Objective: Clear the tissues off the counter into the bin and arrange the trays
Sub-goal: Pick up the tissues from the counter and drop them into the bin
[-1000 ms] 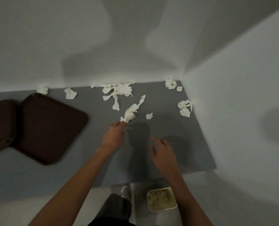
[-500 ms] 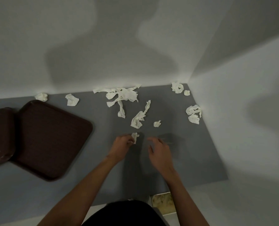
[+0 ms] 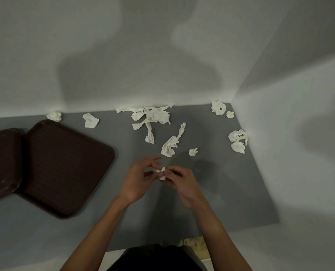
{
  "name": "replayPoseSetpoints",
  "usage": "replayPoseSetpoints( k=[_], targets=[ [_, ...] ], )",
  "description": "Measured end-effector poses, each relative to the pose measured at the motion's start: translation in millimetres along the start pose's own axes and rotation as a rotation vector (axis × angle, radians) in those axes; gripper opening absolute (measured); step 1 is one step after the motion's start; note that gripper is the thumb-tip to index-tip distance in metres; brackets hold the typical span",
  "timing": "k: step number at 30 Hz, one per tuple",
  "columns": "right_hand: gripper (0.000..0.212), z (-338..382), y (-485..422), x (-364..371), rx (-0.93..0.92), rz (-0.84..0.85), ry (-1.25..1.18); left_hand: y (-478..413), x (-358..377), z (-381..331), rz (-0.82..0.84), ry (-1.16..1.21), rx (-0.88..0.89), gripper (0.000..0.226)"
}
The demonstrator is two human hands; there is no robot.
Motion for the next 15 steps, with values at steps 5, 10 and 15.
replayPoseSetpoints(
  k=[5, 10, 15],
  targets=[
    [0.014, 5, -4, -13, 0.101, -0.026, -0.023, -4, 12, -4, 0.039, -0.063, -0.003, 0.015],
    [0.009, 29, -45, -53, -0.099, -0.237, 0.662, -9, 10, 3, -0.07, -0.089, -0.079, 0.012],
    [0.045, 26, -94, -84, -0.237, -0.38, 1.226, -5, 14, 3, -0.102, -0.04, -0.128, 0.009]
  ],
)
Point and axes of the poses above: each hand's wrist, its own y-axis away from the middle knuckle, its own x-axis out of the palm, z = x × y, the point moved 6 cm from there along -y, towards the middle knuckle, and after that the axes turned 4 degrees about x, right-handed, at the moved point
